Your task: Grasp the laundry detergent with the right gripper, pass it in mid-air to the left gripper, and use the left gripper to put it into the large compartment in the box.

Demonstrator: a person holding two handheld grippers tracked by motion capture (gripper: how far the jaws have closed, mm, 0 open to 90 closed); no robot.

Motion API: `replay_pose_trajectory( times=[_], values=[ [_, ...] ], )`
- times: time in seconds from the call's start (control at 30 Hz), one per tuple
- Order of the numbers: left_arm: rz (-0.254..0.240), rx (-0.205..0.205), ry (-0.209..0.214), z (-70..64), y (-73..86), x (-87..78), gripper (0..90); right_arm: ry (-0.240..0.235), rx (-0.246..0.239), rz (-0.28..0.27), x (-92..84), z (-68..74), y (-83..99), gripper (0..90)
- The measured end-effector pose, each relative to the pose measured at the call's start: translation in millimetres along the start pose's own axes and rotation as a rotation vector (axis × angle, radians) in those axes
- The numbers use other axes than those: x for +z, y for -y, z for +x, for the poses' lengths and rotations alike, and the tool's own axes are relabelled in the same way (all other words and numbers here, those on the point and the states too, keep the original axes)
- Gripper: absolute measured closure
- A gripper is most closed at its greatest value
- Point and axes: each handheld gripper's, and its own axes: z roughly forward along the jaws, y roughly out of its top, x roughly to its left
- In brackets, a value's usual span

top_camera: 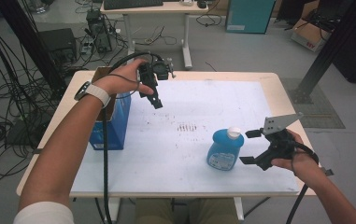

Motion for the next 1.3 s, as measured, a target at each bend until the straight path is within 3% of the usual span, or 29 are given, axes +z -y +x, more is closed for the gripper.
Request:
replay_pose_trajectory(
  times=[0.2, 0.23, 0.47, 0.5, 0.73, 0.87, 0.93, 0.97, 1.0, 1.03, 1.3],
  values=[
    [0.002, -0.001, 0.002, 0.0, -0.2, -0.4, 9.0, 0.001, -0.002, -0.001, 1.7, 0.1, 0.7, 5.5],
    [-0.011, -0.018, 0.005, -0.9, -0.1, 0.5, 9.0, 0.001, -0.002, -0.002, 1.9, 0.0, 0.9, 5.5],
    [-0.014, -0.009, -0.004, -0.6, -0.7, 1.2, 9.1, 0.010, 0.010, 0.000, 3.4, 0.4, 2.5, 5.2],
    [0.002, 0.012, -0.007, 0.6, -1.0, 0.2, 9.1, 0.009, 0.010, -0.002, 4.1, 0.4, 2.8, 5.2],
    [-0.013, -0.008, -0.002, -0.9, -1.0, 2.0, 9.5, 0.014, 0.015, -0.011, 10.1, 0.0, 6.1, 4.8],
    [0.010, 0.013, -0.002, 0.5, -1.8, 1.2, 9.5, 0.019, 0.029, -0.025, 15.7, -0.1, 10.3, 4.6],
    [0.001, 0.008, -0.006, 0.1, -1.7, 2.1, 9.5, 0.018, 0.031, -0.028, 16.6, -0.2, 10.9, 4.5],
    [-0.020, -0.021, -0.003, -1.8, -1.6, 3.7, 9.5, 0.029, 0.034, -0.039, 18.9, -0.1, 12.2, 2.8],
    [0.002, 0.009, -0.006, 0.0, -2.1, 2.4, 9.5, 0.029, 0.034, -0.039, 18.9, -0.1, 12.2, 2.8],
    [0.007, 0.014, -0.006, 0.3, -2.3, 2.3, 9.5, 0.032, 0.029, -0.047, 21.0, -0.4, 13.7, 2.8],
    [-0.004, 0.003, -0.004, -0.1, -1.5, 6.8, 9.5, 0.037, 0.035, -0.074, 30.0, 0.0, 20.0, 2.8]
  ],
)
